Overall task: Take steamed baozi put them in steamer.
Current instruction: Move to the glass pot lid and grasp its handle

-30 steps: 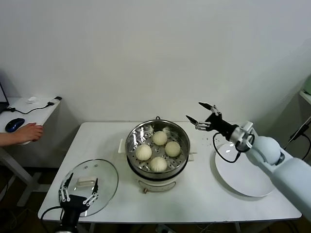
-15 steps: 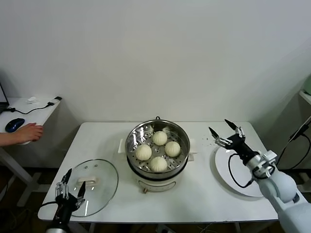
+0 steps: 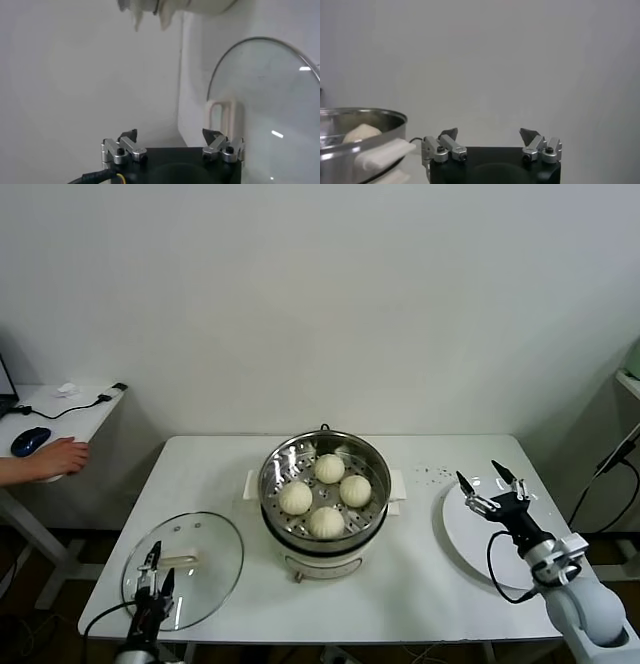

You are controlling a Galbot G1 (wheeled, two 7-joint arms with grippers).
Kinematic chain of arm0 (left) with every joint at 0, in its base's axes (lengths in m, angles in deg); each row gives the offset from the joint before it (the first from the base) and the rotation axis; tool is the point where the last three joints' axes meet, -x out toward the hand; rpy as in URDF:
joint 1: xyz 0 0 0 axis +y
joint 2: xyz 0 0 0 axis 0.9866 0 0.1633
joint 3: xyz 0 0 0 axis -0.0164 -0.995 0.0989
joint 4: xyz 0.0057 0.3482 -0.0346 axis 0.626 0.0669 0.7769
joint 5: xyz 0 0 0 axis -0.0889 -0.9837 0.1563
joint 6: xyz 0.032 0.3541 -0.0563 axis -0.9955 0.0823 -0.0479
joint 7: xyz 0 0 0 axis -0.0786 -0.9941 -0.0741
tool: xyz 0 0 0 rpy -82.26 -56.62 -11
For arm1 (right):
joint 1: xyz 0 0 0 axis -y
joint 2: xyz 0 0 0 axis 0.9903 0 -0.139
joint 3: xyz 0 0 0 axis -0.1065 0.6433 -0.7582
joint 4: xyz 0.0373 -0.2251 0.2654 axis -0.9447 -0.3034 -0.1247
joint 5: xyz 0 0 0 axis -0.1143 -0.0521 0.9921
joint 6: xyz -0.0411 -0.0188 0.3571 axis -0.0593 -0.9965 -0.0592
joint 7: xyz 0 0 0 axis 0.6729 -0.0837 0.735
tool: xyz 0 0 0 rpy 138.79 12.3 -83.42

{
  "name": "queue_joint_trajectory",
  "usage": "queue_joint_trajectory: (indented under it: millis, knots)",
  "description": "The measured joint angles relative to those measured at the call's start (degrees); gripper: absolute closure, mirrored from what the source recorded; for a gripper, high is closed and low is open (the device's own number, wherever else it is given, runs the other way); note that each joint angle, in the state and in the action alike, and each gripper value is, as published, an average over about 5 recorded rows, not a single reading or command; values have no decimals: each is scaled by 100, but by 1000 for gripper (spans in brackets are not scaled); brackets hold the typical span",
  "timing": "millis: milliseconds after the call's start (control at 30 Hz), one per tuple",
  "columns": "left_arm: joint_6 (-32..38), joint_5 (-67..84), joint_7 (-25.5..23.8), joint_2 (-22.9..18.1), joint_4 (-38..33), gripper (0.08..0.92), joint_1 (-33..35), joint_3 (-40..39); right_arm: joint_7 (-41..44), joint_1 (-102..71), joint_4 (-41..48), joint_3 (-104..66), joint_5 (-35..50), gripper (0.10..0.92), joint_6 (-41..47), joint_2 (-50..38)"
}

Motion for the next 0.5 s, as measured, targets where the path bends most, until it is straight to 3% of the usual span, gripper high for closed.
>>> queue_joint_trajectory:
  millis: [500]
  knots:
    - [-777, -479, 714, 50, 1141, 177, -721, -441, 44, -268, 200, -308, -307, 203, -170, 253]
